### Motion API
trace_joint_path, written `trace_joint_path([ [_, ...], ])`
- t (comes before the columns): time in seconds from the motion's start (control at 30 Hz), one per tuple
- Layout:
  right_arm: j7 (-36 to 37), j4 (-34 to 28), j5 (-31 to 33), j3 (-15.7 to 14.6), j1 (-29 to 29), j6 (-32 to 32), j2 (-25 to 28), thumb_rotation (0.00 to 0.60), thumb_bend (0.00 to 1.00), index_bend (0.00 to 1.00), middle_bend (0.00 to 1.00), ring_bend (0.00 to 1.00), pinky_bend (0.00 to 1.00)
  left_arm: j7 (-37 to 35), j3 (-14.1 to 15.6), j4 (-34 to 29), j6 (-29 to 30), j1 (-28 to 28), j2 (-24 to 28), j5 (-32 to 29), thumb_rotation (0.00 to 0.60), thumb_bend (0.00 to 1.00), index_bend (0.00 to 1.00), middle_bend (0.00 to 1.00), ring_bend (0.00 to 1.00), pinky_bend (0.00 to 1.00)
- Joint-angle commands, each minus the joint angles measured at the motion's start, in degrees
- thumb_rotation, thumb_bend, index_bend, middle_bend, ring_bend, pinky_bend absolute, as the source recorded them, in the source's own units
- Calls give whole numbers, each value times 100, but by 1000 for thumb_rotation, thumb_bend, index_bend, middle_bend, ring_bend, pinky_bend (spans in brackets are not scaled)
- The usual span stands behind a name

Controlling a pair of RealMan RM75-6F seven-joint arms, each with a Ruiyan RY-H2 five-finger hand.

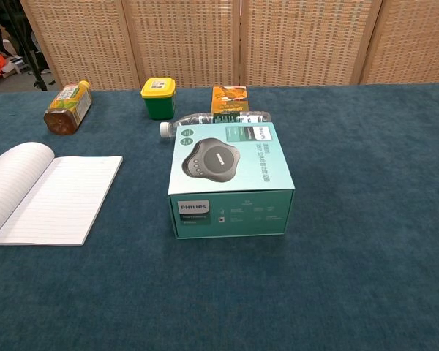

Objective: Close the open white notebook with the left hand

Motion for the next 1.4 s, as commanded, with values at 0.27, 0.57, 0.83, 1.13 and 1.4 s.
trace_joint_path([
  [0.27,42,7,-16,-8,2,-7,10,600,0,0,0,0,0,78,46,212,173,5,-104,98,600,664,0,0,0,0],
  [0.57,49,2,-25,-13,5,-10,13,600,0,0,0,0,0,17,75,288,225,2,-122,147,600,691,0,0,0,0],
  [0.83,66,6,-25,-14,3,-9,18,600,0,0,0,0,0,26,82,371,342,12,-153,187,600,728,0,0,0,0],
  [1.13,84,10,-26,-15,1,-7,23,600,0,0,0,0,0,25,76,412,403,13,-168,198,600,747,0,0,0,0],
  [1.4,104,12,-22,-14,-1,-6,30,600,0,0,0,0,0,41,77,432,507,24,-171,228,600,757,0,0,0,0],
])
